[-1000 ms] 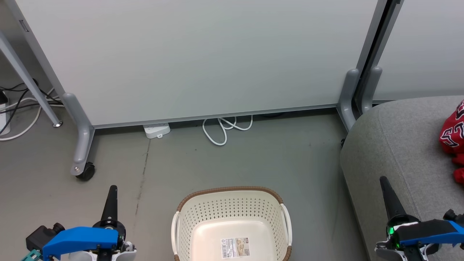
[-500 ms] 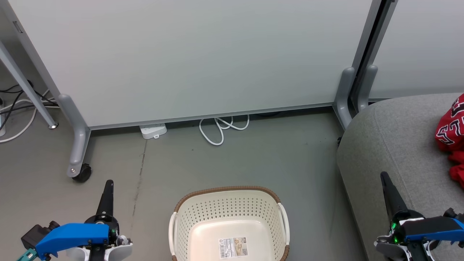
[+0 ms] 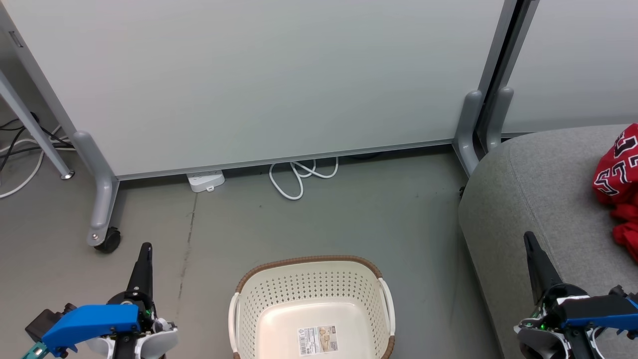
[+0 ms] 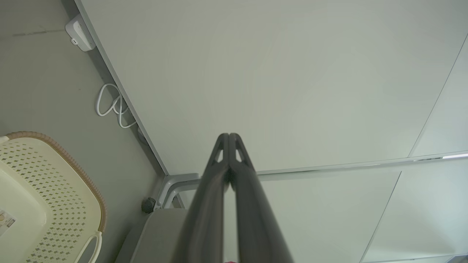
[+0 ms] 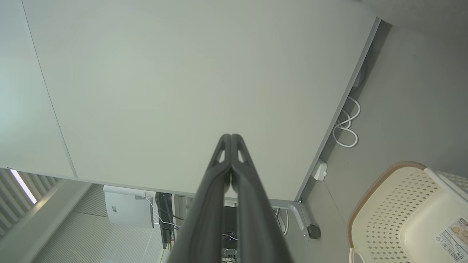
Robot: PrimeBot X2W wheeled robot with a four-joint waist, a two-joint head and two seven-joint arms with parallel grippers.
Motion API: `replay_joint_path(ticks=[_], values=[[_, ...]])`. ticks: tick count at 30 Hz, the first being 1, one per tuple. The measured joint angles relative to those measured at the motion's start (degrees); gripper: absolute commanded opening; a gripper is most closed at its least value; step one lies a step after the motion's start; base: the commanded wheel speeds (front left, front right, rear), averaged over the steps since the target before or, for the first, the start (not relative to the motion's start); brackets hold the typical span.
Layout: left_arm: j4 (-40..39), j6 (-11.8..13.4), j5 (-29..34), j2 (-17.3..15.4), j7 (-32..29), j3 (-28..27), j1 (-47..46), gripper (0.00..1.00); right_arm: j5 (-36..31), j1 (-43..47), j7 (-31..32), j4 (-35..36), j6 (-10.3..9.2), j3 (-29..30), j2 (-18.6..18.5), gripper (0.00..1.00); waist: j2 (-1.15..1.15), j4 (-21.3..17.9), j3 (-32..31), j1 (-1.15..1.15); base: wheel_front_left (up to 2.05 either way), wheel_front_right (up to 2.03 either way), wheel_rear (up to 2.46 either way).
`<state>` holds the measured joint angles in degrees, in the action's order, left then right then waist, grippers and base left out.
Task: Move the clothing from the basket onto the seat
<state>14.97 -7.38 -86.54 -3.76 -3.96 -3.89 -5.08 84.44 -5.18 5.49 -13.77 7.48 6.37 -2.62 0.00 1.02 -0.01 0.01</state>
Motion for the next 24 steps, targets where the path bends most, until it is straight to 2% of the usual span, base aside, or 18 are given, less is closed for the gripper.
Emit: replay_joint_path(ticks=[24], values=[[-0.8, 0.0, -6.4, 0.4, -2.0, -2.0, -0.9, 0.00, 7.9, -0.8, 1.0, -0.3, 0.00, 0.2, -0.1, 0.00, 0.00, -1.0, 0.2, 0.00, 0.00, 0.00, 0.00]])
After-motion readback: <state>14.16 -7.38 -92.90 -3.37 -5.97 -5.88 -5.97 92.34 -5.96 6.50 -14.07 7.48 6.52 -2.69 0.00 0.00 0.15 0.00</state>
